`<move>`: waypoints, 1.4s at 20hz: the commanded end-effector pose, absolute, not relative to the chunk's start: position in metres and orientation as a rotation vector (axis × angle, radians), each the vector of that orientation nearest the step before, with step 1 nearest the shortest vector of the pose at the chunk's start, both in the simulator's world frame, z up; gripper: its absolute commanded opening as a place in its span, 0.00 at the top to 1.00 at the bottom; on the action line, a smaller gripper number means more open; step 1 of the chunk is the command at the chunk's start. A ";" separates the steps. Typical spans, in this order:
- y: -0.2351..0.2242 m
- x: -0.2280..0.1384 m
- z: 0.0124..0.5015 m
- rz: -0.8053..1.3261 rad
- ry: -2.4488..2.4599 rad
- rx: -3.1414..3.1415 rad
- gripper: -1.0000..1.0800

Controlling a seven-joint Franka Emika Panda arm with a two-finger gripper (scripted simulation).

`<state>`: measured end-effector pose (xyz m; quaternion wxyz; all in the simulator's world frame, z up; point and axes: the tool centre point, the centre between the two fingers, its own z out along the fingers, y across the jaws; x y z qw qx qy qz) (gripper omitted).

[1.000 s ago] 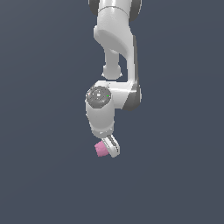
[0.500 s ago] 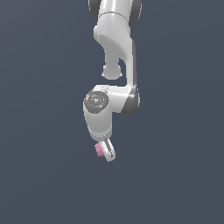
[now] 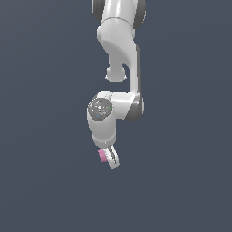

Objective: Pick up the object and move it to a goal position.

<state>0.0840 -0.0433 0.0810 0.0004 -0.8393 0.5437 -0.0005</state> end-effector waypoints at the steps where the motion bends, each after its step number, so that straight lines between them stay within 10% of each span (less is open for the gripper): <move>1: -0.043 0.083 0.068 0.000 1.710 -2.635 0.04; 11: -0.044 0.084 0.043 0.000 1.713 -2.633 0.04; 12: -0.044 0.084 0.043 0.000 1.713 -2.633 1.00; 28: -0.045 0.082 0.050 -0.005 1.710 -2.632 1.00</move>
